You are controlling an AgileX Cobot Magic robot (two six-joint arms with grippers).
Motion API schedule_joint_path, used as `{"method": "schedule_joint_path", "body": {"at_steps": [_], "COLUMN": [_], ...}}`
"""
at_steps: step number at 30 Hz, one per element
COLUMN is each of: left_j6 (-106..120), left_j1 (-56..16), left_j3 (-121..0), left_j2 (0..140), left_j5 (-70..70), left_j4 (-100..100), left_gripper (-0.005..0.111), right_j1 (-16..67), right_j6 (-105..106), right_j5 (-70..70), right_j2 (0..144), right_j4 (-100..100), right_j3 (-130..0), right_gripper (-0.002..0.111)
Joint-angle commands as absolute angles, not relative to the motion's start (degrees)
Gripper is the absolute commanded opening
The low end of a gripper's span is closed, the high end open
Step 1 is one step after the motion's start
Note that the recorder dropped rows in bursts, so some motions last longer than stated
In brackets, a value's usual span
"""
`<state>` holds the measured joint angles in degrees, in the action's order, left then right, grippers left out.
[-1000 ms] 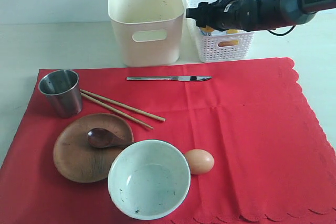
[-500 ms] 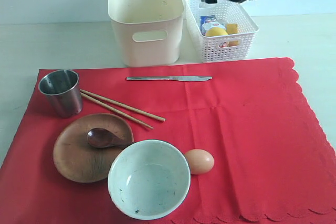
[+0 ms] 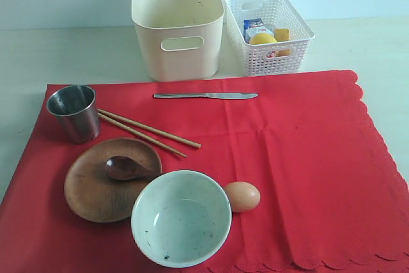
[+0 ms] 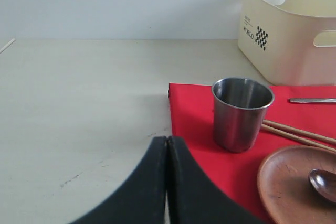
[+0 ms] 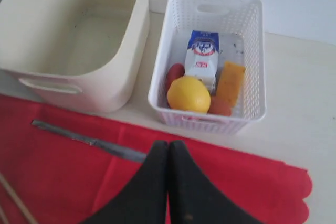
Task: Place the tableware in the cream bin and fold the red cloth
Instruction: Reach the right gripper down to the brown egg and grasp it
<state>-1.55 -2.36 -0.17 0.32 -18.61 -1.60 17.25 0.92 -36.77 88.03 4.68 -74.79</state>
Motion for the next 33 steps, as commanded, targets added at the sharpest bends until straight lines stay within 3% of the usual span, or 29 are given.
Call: {"method": "schedule_joint_path", "body": {"at_steps": [1, 13, 20, 29, 33], "left_j6": [-1.7, -1.7, -1.7, -1.7, -1.7], "left_j1": [-2.3, -2.3, -2.3, -2.3, -2.3], "left_j3": [0.0, 0.0, 0.0, 0.0, 0.0], "left_j2": [0.0, 0.0, 0.0, 0.0, 0.0], "left_j5": [-18.3, -18.3, -18.3, -18.3, -18.3], "left_j4": [-2.0, -2.0, -2.0, -2.0, -2.0], "left_gripper": [0.000, 0.000, 0.000, 0.000, 0.000], "right_j1": [17.3, 17.3, 17.9, 28.5, 31.0], "right_j6": [10.2, 55.9, 63.4, 65.6, 65.6], "right_j5": [-34.5, -32.5, -34.8, -28.9, -24.5], "right_j2": [81.4, 75.3, 77.2, 83.1, 85.6], "right_j4": [15.4, 58.6, 63.0, 62.5, 62.1], "right_j3": [-65.6, -42.2, -36.8, -36.3, -36.3], "right_gripper": [0.000, 0.000, 0.000, 0.000, 0.013]}}
